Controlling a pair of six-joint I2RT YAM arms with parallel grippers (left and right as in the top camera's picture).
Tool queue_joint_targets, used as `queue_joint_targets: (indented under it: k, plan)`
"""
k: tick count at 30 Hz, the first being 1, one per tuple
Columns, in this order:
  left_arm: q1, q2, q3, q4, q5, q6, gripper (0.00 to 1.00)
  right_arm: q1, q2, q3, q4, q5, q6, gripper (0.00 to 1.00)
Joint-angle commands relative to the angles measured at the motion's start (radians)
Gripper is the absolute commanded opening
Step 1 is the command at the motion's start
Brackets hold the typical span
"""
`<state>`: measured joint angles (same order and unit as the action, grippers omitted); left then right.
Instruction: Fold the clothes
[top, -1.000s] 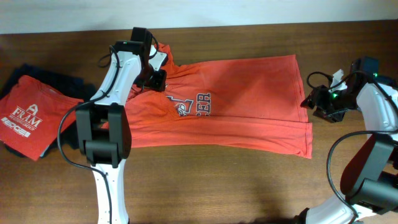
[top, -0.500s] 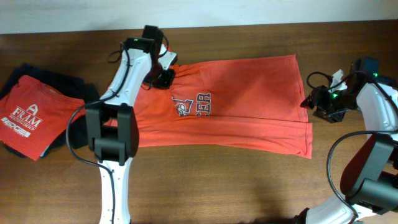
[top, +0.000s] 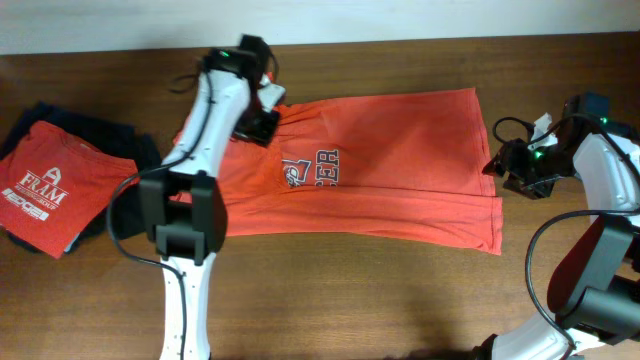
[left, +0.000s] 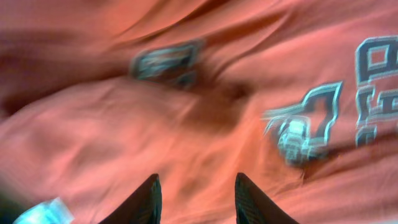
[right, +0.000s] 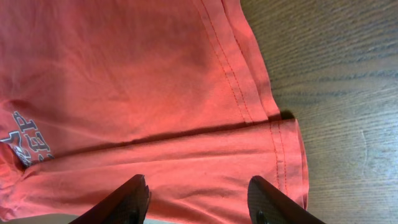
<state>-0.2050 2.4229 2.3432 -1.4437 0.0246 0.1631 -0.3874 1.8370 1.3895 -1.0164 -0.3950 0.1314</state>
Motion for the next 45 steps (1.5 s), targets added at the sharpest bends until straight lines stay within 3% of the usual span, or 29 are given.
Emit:
queue_joint_targets:
  k: [1, 3, 5, 7, 8, 11, 13, 14, 21, 27, 28, 37, 41, 45]
  plan:
    - [0.099, -0.007, 0.188, -0.087, -0.015, -0.02, 0.39, 0.002, -0.023, 0.016, -0.002, -0.013, -0.005, 0.57]
    - [0.153, -0.007, 0.273, -0.135, -0.014, -0.023, 0.45, 0.002, -0.023, 0.016, -0.002, -0.013, -0.005, 0.57]
    - [0.234, -0.007, 0.343, -0.162, -0.009, -0.102, 0.7, 0.002, -0.023, 0.016, -0.001, -0.013, -0.005, 0.57]
    - [0.284, -0.007, 0.352, -0.169, 0.042, -0.118, 0.8, 0.002, -0.023, 0.016, 0.002, -0.013, -0.014, 0.58]
    - [0.324, -0.007, 0.351, -0.174, 0.143, -0.118, 0.87, 0.002, -0.023, 0.016, 0.008, -0.013, -0.029, 0.64]
    - [0.366, -0.006, 0.346, -0.172, 0.293, -0.117, 0.87, 0.002, -0.023, 0.016, 0.023, -0.013, -0.031, 0.65]
    - [0.376, -0.006, 0.346, -0.154, 0.378, -0.078, 0.76, 0.002, -0.023, 0.016, 0.051, -0.016, -0.031, 0.64]
    - [0.375, -0.006, 0.346, -0.143, 0.385, -0.067, 0.75, 0.002, -0.023, 0.016, 0.068, -0.024, -0.038, 0.64]
    - [0.261, 0.02, 0.341, 0.07, 0.325, 0.008, 0.78, 0.009, -0.023, 0.016, 0.112, -0.205, -0.124, 0.65]
    - [0.186, 0.134, 0.341, 0.228, 0.187, 0.026, 0.87, 0.045, -0.023, 0.016, 0.113, -0.208, -0.143, 0.66]
    - [0.183, 0.15, 0.341, 0.258, 0.167, 0.026, 0.92, 0.048, -0.023, 0.016, 0.113, -0.207, -0.144, 0.67]
    - [0.182, 0.35, 0.341, 0.582, 0.143, 0.026, 0.9, 0.103, -0.023, 0.016, 0.115, -0.196, -0.143, 0.68]
    - [0.175, 0.416, 0.341, 0.702, 0.143, 0.026, 0.77, 0.121, -0.022, 0.015, 0.111, -0.194, -0.147, 0.68]
    - [0.161, 0.458, 0.341, 0.729, 0.147, 0.026, 0.56, 0.121, -0.022, 0.014, 0.092, -0.19, -0.154, 0.68]
